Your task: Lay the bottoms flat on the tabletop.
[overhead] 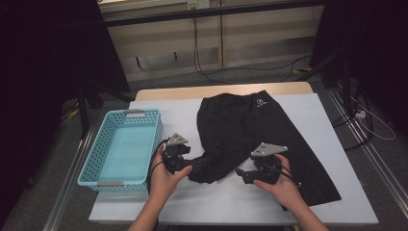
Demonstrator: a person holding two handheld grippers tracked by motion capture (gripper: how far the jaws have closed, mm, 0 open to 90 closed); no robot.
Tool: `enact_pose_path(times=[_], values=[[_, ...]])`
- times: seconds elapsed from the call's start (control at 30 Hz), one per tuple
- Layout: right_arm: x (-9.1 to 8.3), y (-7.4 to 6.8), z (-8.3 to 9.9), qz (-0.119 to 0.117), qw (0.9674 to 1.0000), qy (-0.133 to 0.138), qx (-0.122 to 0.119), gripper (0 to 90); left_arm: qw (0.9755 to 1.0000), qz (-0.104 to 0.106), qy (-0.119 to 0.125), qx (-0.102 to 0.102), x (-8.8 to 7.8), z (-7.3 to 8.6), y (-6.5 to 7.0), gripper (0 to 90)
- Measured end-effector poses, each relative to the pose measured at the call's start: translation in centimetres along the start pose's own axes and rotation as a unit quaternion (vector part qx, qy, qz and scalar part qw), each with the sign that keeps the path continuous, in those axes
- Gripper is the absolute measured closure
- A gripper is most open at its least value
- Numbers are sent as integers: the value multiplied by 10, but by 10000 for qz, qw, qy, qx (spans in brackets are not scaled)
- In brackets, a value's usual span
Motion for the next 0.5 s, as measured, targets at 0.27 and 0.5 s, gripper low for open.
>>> enact_pose_path(times=[0.27, 0.5], values=[[11, -14, -5, -88, 9998, -98, -180, 282, 10000, 16, 18, 77, 2, 1, 1, 154], [24, -29, -9, -191, 9990, -200, -362, 513, 9999, 7, 18, 122, 2, 0, 3, 145]])
Point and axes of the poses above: each handheld gripper's, and its own axes: x roughly forward along the jaws, z roughly out of its underside, y roughly to its right, the point moved 10 cm from there along x, roughly forward along the jaws, and after that the axes turned 4 degrees about -y, right-handed, at the moved point
